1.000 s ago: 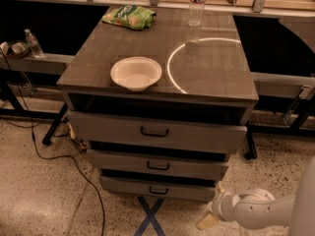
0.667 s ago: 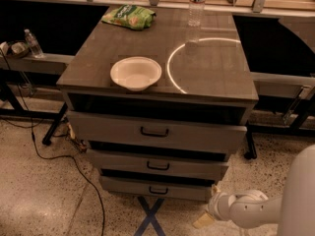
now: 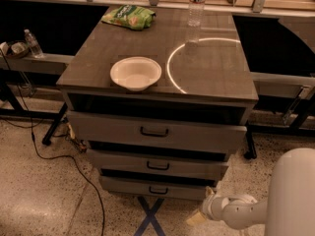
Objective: Open bottom drawer
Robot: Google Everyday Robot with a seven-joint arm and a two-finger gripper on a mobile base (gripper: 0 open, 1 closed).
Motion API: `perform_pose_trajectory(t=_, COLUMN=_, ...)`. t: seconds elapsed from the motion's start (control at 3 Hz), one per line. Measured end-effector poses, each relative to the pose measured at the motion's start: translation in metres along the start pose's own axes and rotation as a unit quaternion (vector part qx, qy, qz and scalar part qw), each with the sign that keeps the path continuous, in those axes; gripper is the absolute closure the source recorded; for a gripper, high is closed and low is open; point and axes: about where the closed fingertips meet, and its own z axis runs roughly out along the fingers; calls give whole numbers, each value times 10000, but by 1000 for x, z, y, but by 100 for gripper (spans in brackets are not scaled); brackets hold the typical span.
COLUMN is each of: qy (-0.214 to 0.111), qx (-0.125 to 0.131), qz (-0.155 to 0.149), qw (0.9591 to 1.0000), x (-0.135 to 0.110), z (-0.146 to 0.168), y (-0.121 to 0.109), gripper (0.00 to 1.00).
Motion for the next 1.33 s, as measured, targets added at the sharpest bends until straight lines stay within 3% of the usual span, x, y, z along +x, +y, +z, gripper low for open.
perform_pose_trajectory(t=0.67, qy=-256, qx=147, qz=106, qw=9995, x=-7, z=18, y=-10, gripper=0)
perform_pose_trajectory(t=1.33, qy=-395, qx=346, qz=178, qw=9985, x=0, z=69, y=-30, gripper=0)
